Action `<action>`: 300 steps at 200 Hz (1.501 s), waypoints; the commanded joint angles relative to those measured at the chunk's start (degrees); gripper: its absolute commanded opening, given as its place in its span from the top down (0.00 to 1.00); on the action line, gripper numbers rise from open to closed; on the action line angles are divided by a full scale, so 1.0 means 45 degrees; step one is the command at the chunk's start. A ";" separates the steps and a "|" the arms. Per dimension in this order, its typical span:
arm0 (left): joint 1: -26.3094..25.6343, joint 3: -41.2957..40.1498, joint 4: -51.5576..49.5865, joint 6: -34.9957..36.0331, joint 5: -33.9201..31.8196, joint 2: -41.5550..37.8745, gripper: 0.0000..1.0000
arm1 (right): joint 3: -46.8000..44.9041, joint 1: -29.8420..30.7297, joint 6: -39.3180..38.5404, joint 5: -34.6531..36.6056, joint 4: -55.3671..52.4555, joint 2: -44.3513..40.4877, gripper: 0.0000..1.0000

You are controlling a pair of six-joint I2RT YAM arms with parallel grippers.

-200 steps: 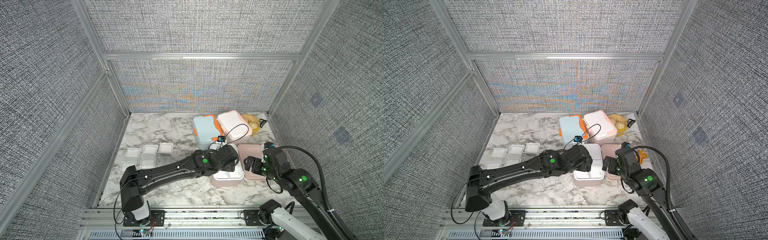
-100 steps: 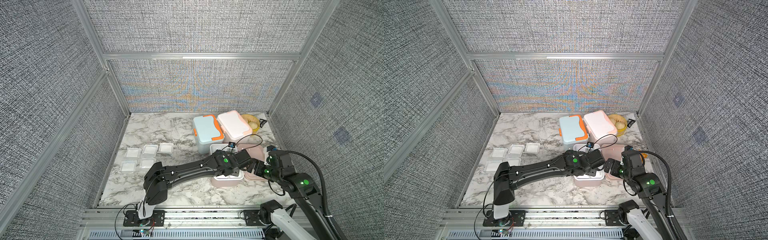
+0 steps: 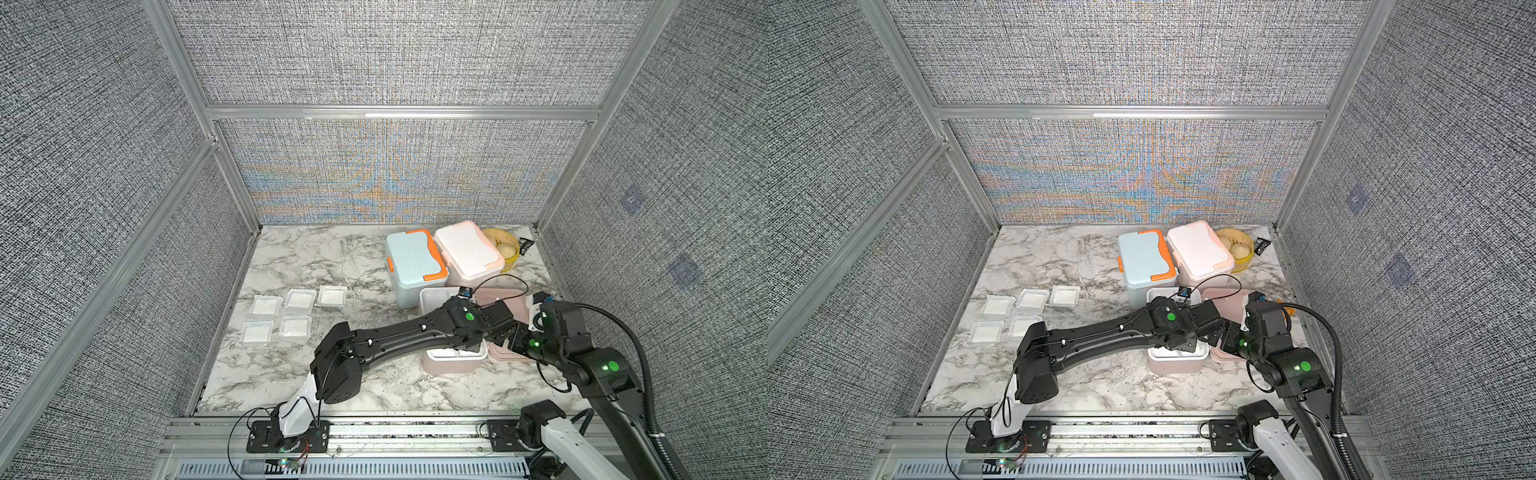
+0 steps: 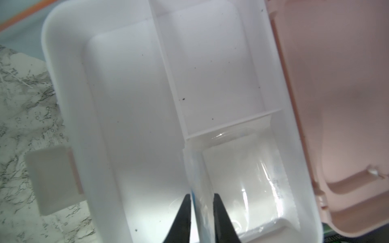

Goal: Open first aid kits and take out gauze
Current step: Pick up the gauze from the first aid kit, then place the gauze at the center of the board.

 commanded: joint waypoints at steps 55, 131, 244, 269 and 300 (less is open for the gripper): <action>0.0086 0.0050 -0.0379 -0.0140 -0.0230 -0.0916 0.99 | 0.0154 -0.0003 -0.0057 -0.0302 0.0223 0.0080 0.01; 0.0843 -0.3033 0.1471 -0.0904 -0.0975 -0.4317 1.00 | 0.0209 -0.0011 -0.1504 -0.3586 0.1472 -0.0337 0.01; 0.3684 -1.1370 0.4344 -0.5410 -0.3950 -1.0879 1.00 | 0.0761 0.4819 -0.1350 -0.3863 0.4487 0.2273 0.01; 0.4486 -1.2675 0.4042 -0.7061 -0.4614 -1.1562 1.00 | 0.1216 0.6100 -0.1517 -0.2885 0.4573 0.3366 0.01; 0.5569 -1.4147 0.3999 -0.9240 -0.4758 -1.1957 1.00 | 0.1668 0.7017 -0.1606 -0.2357 0.4658 0.4417 0.01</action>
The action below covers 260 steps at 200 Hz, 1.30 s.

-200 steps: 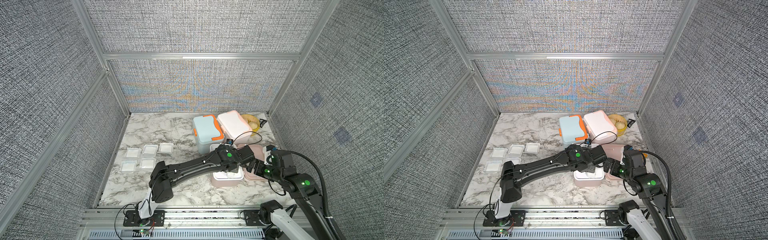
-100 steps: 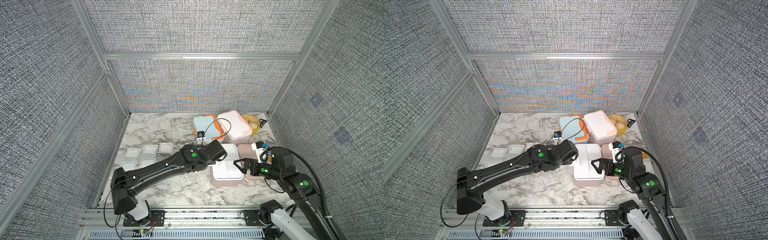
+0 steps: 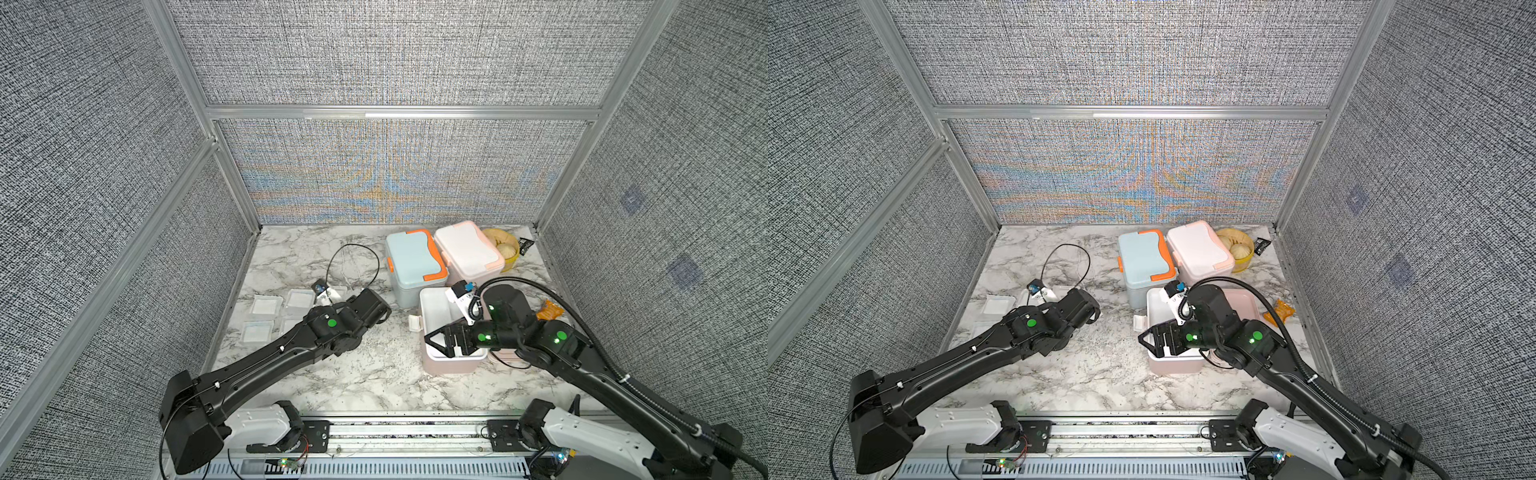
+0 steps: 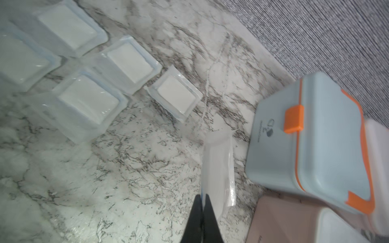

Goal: Open first aid kits and take out gauze
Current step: Place the gauze at the center of the board.

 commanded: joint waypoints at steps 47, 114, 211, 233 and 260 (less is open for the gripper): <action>0.1752 -0.2585 0.1161 -0.4786 0.0370 0.0195 1.00 | 0.0375 0.0884 -0.0270 0.1134 0.0321 0.1247 0.01; 0.2665 -0.3209 0.2412 -0.7070 0.1307 0.2059 1.00 | 0.0370 0.0958 -0.0249 0.1270 0.0224 0.1425 0.01; 0.3281 -0.3535 0.3152 -0.8117 0.0926 0.3077 1.00 | 0.0370 0.0941 -0.0348 0.1397 0.0068 0.1357 0.01; 0.3398 -0.3476 0.3377 -0.7992 0.0868 0.3327 1.00 | 0.0370 0.0949 -0.0375 0.1407 0.0065 0.1367 0.01; 0.3496 -0.3438 0.3770 -0.7521 0.1179 0.3507 0.78 | 0.0370 0.0958 -0.0367 0.1445 -0.0027 0.1327 0.01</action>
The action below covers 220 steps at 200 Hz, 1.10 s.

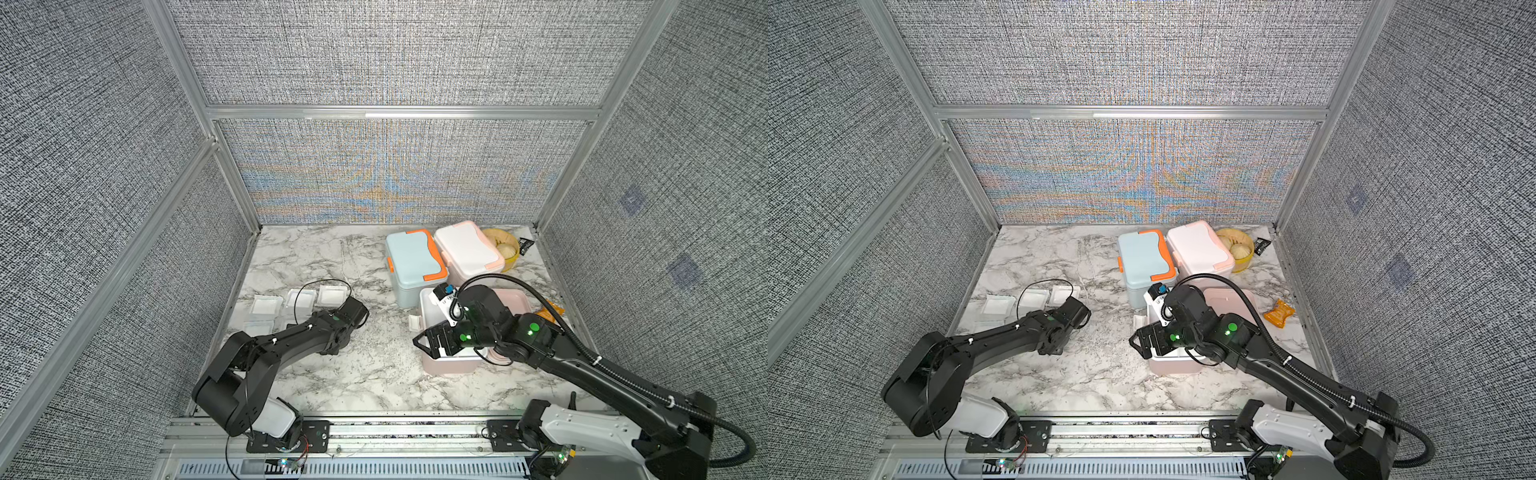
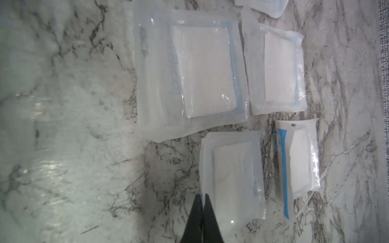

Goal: Open first aid kits and take out gauze
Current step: Place the gauze at the center of the board, then pick up the compartment layer from the first aid kit.

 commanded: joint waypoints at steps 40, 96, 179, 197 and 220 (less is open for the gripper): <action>0.0062 0.0355 -0.0335 0.0595 0.0426 -0.0710 0.51 | 0.0078 0.0006 -0.0076 0.0203 -0.0208 -0.0187 0.01; 0.0074 0.0315 -0.0322 0.3115 0.1186 -0.4203 0.00 | 0.0078 0.0006 0.0056 0.0895 -0.0576 -0.0838 0.01; 0.0058 0.2293 0.1621 1.2442 0.5370 -0.6371 0.00 | 0.1074 0.0006 0.0853 0.3704 -0.2729 -0.3546 0.01; 0.0058 0.2290 0.2367 1.3954 0.6834 -0.6391 0.00 | 0.1172 -0.0003 0.1109 0.4576 -0.3441 -0.4220 0.01; -0.0020 0.1888 0.3318 1.5085 0.8168 -0.6487 0.00 | 0.0981 0.0006 0.1397 0.5371 -0.3953 -0.5449 0.01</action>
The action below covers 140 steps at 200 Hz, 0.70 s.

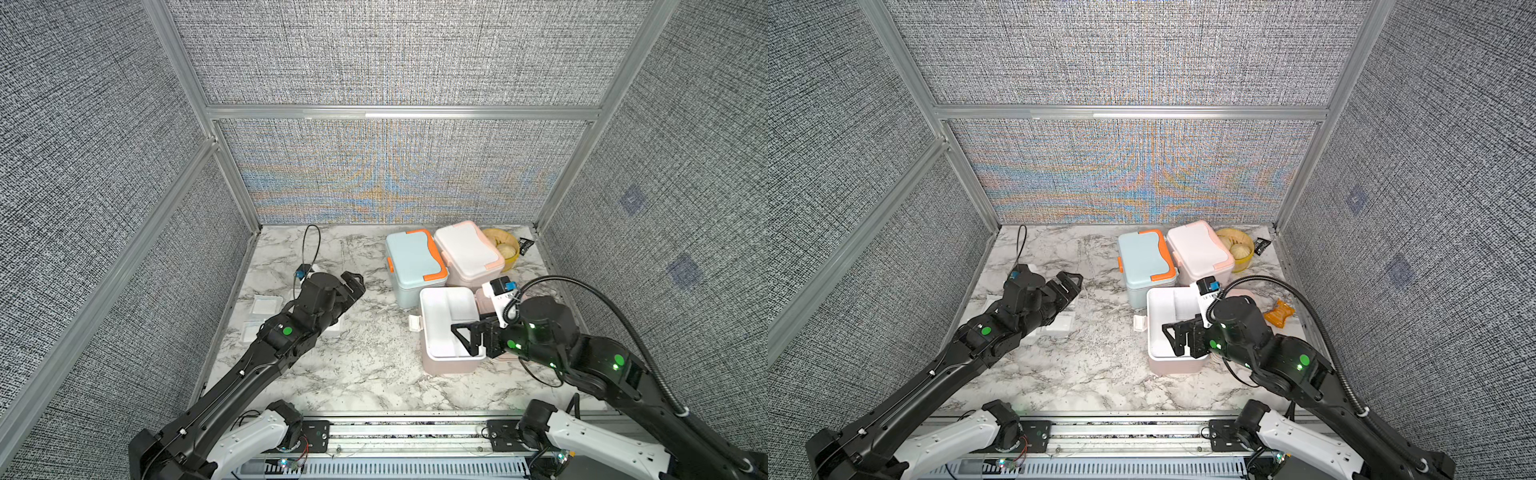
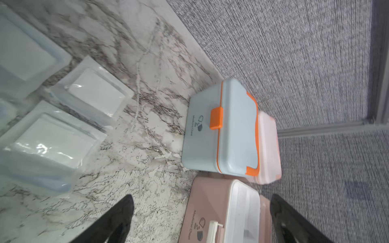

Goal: Open first aid kits and take out gauze
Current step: Pick up the compartment layer from the first aid kit.

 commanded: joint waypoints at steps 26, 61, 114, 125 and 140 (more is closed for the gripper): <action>-0.0469 -0.0823 0.2773 0.3117 0.3431 0.0007 0.00 | -0.0692 0.0006 0.0602 0.1640 -0.1028 -0.2118 0.01; -0.1594 -0.0870 0.4433 0.4371 0.4236 0.0708 0.00 | -0.0819 -0.0013 0.0580 0.2085 -0.1255 -0.2489 0.01; -0.2630 -0.1877 0.7384 0.5139 0.4968 0.1145 0.00 | -0.1318 -0.0030 0.0236 0.2227 -0.0678 -0.0882 0.01; -0.2679 -0.2344 0.8382 0.5009 0.5331 0.1246 0.00 | -0.1269 -0.0047 0.0069 0.2240 -0.0473 -0.0425 0.01; -0.2730 -0.2917 0.9374 0.4975 0.5579 0.1400 0.00 | -0.1213 -0.0089 -0.0116 0.2208 -0.0107 0.0401 0.01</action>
